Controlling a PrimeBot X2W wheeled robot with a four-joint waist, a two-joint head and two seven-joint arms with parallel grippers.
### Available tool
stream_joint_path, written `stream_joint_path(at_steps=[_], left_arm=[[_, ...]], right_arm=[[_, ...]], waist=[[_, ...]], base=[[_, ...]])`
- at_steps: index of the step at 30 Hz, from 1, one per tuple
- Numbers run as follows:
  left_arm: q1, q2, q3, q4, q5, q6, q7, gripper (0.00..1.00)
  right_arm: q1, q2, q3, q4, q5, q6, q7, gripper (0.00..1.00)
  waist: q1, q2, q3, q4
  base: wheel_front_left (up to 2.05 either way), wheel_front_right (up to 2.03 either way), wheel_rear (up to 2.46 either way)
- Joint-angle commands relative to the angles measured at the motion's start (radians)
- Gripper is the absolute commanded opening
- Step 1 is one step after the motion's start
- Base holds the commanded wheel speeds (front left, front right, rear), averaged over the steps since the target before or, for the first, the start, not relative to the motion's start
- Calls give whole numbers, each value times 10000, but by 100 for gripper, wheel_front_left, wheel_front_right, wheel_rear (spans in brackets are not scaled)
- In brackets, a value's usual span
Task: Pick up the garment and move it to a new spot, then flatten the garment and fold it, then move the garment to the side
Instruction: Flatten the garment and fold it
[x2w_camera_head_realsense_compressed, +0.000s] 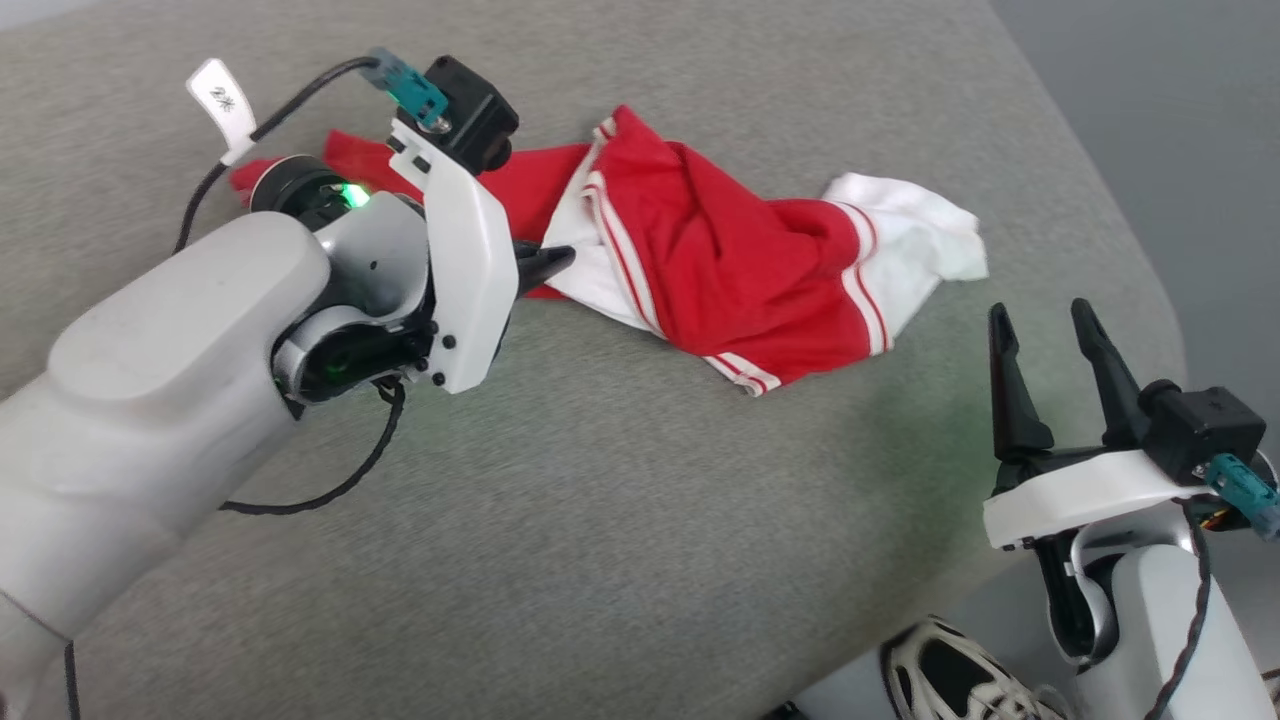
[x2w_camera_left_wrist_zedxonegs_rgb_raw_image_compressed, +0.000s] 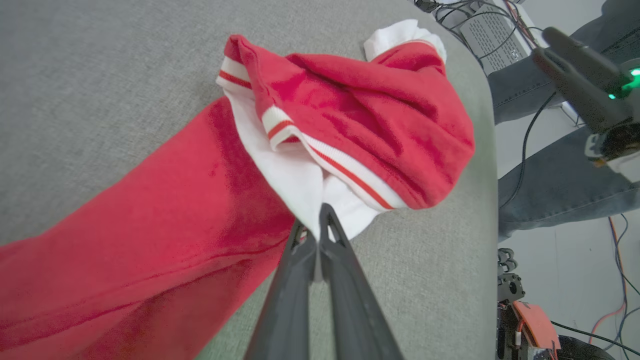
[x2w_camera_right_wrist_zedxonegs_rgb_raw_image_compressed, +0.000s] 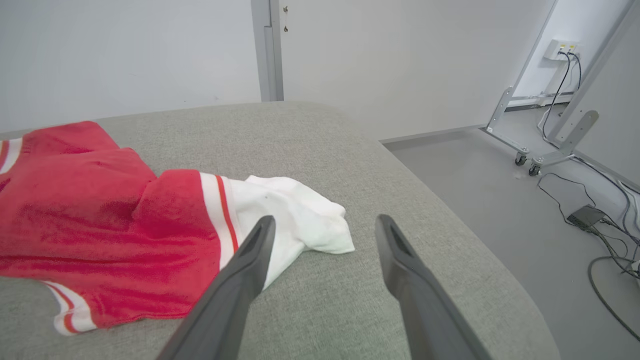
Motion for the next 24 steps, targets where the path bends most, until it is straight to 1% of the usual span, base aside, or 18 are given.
stream_joint_path(at_steps=[1, 4, 7, 10, 12, 17, 19, 20, 21, 23, 24], left_arm=[[-56, 139, 57, -133, -134, 12, -148, 0], [133, 646, 88, -641, -329, 12, -500, 0], [448, 1456, 189, -1135, -568, 12, -797, 0], [818, 2441, 287, -1530, -741, 33, -950, 0], [1130, 3048, 344, -1834, -941, 181, -994, 0], [2055, 4611, 505, -2349, -1621, 757, -1266, 0], [2269, 5211, 483, -2431, -1340, 861, -1598, 0], [2269, 5211, 483, -2431, -1340, 861, -1598, 0], [2388, 5434, 499, -2313, -1259, 1008, -1819, 0], [2720, 5764, 435, -2099, -1065, 1127, -2230, 0], [2866, 5956, 549, -1829, -1071, 1272, -2748, 0]], right_arm=[[10, 0, -48, -111, -110, -9, 33, 100], [84, -76, -88, -260, -233, -10, 186, 100], [120, -184, -58, -456, -324, -9, 381, 100], [145, -257, 43, -647, -398, -9, 595, 100], [149, -327, 91, -773, -428, -10, 742, 100], [201, -377, 218, -996, -433, -10, 971, 100], [206, -410, 304, -1060, -439, -10, 1047, 100], [206, -410, 304, -1060, -439, -10, 1047, 100], [207, -425, 304, -1100, -440, -10, 1094, 100], [191, -446, 330, -1147, -451, -10, 1165, 100], [184, -469, 328, -1197, -444, -10, 1223, 100]], waist=[[0, 0, -184, 390], [0, 0, -444, 938], [0, 0, -669, 1513], [0, 0, -848, 2014], [0, 0, -945, 2298], [0, 0, -1025, 2821], [0, 0, -1004, 2937], [0, 0, -1004, 2937], [0, 0, -989, 2998], [0, 0, -979, 3082], [0, 0, -982, 3149]], base=[[0, 0, 0], [0, 0, 0], [0, 0, 0], [0, 0, 0], [0, 0, 0], [0, 0, 0], [0, 0, 0], [0, 0, 0], [0, 0, 0], [0, 0, 0], [0, 0, 0]])
